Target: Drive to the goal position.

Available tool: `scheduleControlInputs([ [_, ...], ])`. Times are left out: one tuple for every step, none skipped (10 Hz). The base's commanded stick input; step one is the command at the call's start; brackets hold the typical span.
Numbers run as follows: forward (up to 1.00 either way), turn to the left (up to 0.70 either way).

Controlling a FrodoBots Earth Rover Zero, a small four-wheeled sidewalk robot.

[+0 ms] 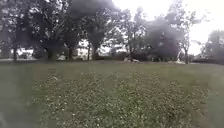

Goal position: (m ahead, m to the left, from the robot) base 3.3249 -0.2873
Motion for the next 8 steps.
scheduleControlInputs([
  [0.7, 0.07],
  [0.7, 0.17],
  [0.7, 0.28],
  [0.7, 0.35],
  [0.7, 0.35],
  [0.7, 0.35],
  [0.7, 0.35],
  [0.7, 0.0],
])
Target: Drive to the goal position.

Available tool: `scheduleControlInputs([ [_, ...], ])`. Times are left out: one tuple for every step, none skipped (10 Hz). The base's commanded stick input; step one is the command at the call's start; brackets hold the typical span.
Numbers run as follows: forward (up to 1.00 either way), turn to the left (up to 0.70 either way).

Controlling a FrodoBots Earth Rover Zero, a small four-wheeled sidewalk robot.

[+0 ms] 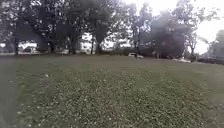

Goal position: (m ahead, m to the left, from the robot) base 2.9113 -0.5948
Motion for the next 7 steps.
scheduleControlInputs([
  [0.7, 0.0],
  [0.7, 0.0],
  [0.7, 0.0],
  [0.7, 0.0],
  [0.7, 0.0],
  [0.7, 0.0],
  [0.7, 0.0],
])
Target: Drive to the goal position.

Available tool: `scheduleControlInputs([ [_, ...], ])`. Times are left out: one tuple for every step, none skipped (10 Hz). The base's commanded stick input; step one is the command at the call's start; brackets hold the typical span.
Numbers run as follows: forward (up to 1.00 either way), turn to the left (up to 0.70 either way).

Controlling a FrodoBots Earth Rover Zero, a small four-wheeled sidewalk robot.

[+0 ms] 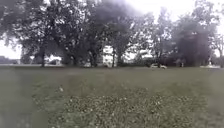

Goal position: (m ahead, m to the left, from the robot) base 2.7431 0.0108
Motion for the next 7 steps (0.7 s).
scheduleControlInputs([
  [0.7, 0.0],
  [0.7, 0.0],
  [0.7, 0.0],
  [0.7, 0.0],
  [0.7, 0.0],
  [0.7, 0.0],
  [0.7, 0.0],
])
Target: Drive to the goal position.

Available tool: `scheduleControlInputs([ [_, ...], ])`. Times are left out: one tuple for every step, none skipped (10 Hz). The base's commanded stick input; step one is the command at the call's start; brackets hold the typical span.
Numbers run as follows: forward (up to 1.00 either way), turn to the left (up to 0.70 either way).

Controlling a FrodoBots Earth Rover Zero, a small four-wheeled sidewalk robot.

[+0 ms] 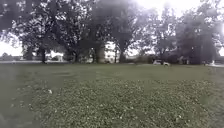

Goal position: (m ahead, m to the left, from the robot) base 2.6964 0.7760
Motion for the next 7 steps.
scheduleControlInputs([
  [0.7, 0.0],
  [0.7, 0.0],
  [0.7, 0.0],
  [0.7, 0.0],
  [0.7, 0.0],
  [0.7, 0.0],
  [0.7, 0.0],
])
